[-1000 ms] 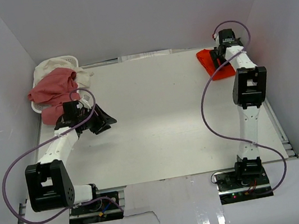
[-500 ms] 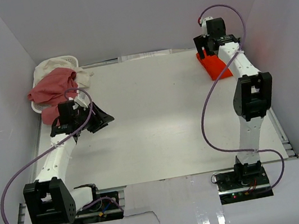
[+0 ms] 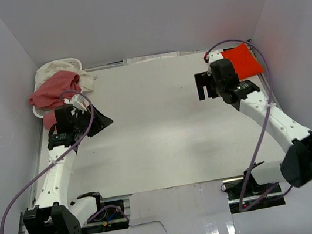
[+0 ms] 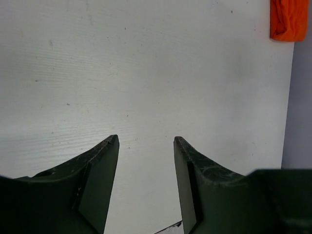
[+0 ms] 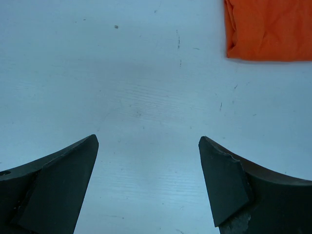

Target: Fold and stack the t-shirts

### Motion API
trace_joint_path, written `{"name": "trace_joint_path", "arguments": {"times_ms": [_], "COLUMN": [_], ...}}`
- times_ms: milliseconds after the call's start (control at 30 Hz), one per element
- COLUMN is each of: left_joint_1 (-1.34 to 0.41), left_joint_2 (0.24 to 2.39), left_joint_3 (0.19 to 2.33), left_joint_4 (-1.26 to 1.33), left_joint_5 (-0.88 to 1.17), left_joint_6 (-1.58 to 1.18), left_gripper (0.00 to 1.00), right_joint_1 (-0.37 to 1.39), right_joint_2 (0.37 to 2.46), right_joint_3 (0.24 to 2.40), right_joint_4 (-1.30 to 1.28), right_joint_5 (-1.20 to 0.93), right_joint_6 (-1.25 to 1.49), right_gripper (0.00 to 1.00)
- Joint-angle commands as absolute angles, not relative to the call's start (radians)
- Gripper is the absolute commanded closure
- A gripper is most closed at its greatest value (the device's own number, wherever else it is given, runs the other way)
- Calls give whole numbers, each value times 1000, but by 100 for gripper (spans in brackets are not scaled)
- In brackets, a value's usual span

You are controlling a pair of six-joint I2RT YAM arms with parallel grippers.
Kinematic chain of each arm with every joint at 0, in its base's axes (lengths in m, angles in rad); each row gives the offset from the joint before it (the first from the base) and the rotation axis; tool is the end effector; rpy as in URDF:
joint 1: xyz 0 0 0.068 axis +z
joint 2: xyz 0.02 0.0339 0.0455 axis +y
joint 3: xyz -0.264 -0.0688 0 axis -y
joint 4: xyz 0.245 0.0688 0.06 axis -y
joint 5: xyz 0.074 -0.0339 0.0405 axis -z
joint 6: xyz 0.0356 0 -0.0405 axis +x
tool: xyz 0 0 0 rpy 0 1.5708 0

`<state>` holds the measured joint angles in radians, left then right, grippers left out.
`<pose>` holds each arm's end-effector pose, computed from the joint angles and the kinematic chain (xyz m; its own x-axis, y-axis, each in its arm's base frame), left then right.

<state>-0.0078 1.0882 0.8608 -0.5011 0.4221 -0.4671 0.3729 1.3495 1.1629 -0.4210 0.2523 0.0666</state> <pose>0.2290 -0.0164 0.2797 -0.7353 -0.4051 -0.5434 -0.0205 0.8147 -0.5795 0.2854 0.1021 0.3226 -0.5413 -0.1425 -0.8287 -0.1262 0.9881 -0.0876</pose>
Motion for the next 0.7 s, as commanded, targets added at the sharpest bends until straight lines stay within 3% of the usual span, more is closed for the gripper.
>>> {"name": "trace_joint_path", "arguments": {"times_ms": [0,267,533,567,633,667], "left_joint_1": [-2,-2,-2,-2,-2,-2], "left_joint_2": [1019,962,985,983,977,967], "left_joint_3": [850,825,815,815,813,811], "left_joint_4": [-512,-517,-502,-502,-500,-502], "left_joint_5": [371,305,336,342,338,331], "left_joint_6": [-437,-414,-410,-405,-405,-406], "left_gripper": [40,40,40,31,23,13], "right_joint_1": [394,410,410,410,410,410], "right_joint_2": [1206,844,791,795,799,796], "right_joint_3": [1043,665,640,641,643,641], "right_joint_4": [-382,-321,-334,-337,-339,-339], "right_joint_5": [318,313,322,327,333,334], "right_joint_6": [167,202,216,218,225,227], "right_gripper": [10,10,10,10,10,10]}}
